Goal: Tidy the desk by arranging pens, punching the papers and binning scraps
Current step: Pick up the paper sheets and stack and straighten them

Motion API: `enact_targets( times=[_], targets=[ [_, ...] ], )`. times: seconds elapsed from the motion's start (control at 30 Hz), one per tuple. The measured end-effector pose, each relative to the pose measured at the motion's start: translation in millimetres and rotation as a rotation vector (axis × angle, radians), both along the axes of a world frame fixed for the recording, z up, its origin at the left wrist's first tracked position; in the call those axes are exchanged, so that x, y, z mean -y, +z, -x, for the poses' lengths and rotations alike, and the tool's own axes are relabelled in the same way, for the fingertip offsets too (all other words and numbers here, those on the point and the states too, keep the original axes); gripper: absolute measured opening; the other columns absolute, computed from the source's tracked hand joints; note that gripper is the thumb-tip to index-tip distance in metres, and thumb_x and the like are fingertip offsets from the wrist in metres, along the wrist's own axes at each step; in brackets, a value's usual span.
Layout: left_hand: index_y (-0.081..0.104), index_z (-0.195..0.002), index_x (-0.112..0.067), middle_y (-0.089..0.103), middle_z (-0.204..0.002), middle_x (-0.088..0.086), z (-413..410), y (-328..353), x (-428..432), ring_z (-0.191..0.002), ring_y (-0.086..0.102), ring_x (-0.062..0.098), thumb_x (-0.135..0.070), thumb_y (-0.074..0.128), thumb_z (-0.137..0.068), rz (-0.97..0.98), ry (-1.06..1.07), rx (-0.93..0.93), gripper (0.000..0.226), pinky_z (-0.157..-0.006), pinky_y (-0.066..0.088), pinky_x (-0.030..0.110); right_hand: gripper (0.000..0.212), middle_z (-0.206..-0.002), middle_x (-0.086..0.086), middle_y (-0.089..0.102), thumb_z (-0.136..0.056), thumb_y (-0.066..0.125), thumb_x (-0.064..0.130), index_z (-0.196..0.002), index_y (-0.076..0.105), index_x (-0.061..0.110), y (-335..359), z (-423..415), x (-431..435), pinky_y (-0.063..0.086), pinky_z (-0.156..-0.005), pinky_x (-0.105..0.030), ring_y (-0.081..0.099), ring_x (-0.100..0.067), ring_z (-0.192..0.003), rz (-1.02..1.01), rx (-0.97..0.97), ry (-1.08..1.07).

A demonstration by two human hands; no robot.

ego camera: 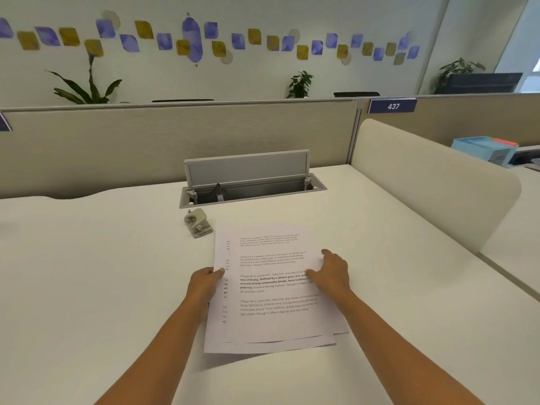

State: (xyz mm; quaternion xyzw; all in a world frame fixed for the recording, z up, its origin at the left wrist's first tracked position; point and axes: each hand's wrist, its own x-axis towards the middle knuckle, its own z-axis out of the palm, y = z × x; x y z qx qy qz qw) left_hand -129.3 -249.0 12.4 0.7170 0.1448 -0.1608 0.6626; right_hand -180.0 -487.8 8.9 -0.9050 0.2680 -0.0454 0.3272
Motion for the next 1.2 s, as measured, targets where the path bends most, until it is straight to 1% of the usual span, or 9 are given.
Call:
enact_targets(
  times=[0.07, 0.2, 0.47, 0.6, 0.77, 0.87, 1.0, 1.1, 1.2],
  targets=[
    [0.061, -0.092, -0.004, 0.066, -0.087, 0.013, -1, 0, 1, -0.073, 0.063, 0.028, -0.01, 0.056, -0.09, -0.017, -0.018, 0.019, 0.008, -0.069, 0.053, 0.036, 0.066, -0.142, -0.011, 0.039, -0.086, 0.061, 0.027, -0.141, 0.029, 0.008, -4, 0, -5, 0.03, -0.106, -0.034, 0.028, -0.028, -0.135, 0.029, -0.014, 0.038],
    [0.054, -0.117, -0.001, 0.064, -0.112, 0.02, -1, 0, 3, -0.097, 0.064, 0.036, -0.005, 0.057, -0.088, -0.049, -0.044, 0.025, 0.029, -0.089, 0.052, 0.048, 0.066, -0.143, -0.01, 0.038, -0.087, 0.059, 0.026, -0.142, 0.028, 0.008, -6, -4, -17, 0.029, -0.107, -0.033, 0.027, -0.027, -0.135, 0.02, -0.023, 0.088],
    [0.051, -0.111, -0.019, 0.068, -0.094, 0.011, -1, 3, -13, -0.076, 0.067, 0.031, 0.0, 0.053, -0.089, 0.027, -0.079, 0.139, 0.029, -0.072, 0.056, 0.042, 0.06, -0.139, -0.012, 0.044, -0.087, 0.061, 0.025, -0.139, 0.037, 0.006, -5, -8, -25, 0.032, -0.107, -0.034, 0.039, -0.026, -0.131, -0.163, 0.083, 0.068],
    [0.054, -0.11, -0.025, 0.072, -0.092, 0.011, 1, 12, -31, -0.072, 0.071, 0.03, -0.004, 0.058, -0.088, 0.131, -0.101, 0.214, 0.031, -0.063, 0.058, 0.039, 0.058, -0.13, -0.008, 0.051, -0.085, 0.065, 0.03, -0.134, 0.041, 0.01, 5, -6, -26, 0.04, -0.096, -0.03, 0.051, -0.019, -0.115, -0.485, 0.181, -0.008],
    [0.062, -0.104, -0.025, 0.075, -0.094, 0.006, 6, 27, -54, -0.076, 0.073, 0.023, -0.007, 0.064, -0.083, 0.253, -0.144, 0.304, 0.027, -0.06, 0.059, 0.031, 0.026, -0.116, -0.011, 0.067, -0.086, 0.064, 0.016, -0.111, 0.06, 0.012, 28, -11, -43, 0.055, -0.077, -0.03, 0.067, -0.021, -0.093, -0.891, 0.358, 0.119],
    [0.063, -0.108, -0.02, 0.075, -0.098, 0.003, 4, 42, -67, -0.084, 0.073, 0.022, -0.008, 0.066, -0.081, 0.253, -0.146, 0.377, 0.029, -0.063, 0.059, 0.029, 0.028, -0.109, -0.011, 0.07, -0.086, 0.063, 0.014, -0.113, 0.062, 0.007, 47, -15, -57, 0.058, -0.067, -0.026, 0.07, -0.02, -0.087, -0.898, 0.46, 0.186],
    [0.066, -0.102, -0.018, 0.076, -0.092, -0.001, -3, 69, -79, -0.08, 0.073, 0.018, -0.006, 0.064, -0.082, 0.283, -0.092, 0.499, 0.023, -0.063, 0.059, 0.028, 0.029, -0.107, -0.009, 0.07, -0.085, 0.064, 0.015, -0.113, 0.061, 0.008, 75, -24, -75, 0.059, -0.077, -0.038, 0.07, -0.025, -0.091, -0.914, 0.564, 0.265],
    [0.067, -0.098, -0.018, 0.075, -0.087, -0.004, -8, 84, -86, -0.075, 0.071, 0.013, -0.008, 0.063, -0.082, 0.277, -0.06, 0.604, 0.019, -0.062, 0.058, 0.025, 0.026, -0.102, -0.003, 0.071, -0.085, 0.064, 0.015, -0.111, 0.063, 0.011, 92, -28, -85, 0.059, -0.068, -0.029, 0.071, -0.014, -0.079, -0.921, 0.649, 0.31],
    [0.068, -0.095, -0.017, 0.075, -0.087, -0.004, -6, 86, -92, -0.076, 0.071, 0.014, -0.015, 0.067, -0.076, 0.285, -0.062, 0.636, 0.02, -0.064, 0.059, 0.026, 0.025, -0.102, -0.003, 0.071, -0.084, 0.065, 0.016, -0.109, 0.064, 0.012, 93, -27, -92, 0.06, -0.07, -0.033, 0.071, -0.018, -0.08, -0.913, 0.66, 0.346]
  ],
)
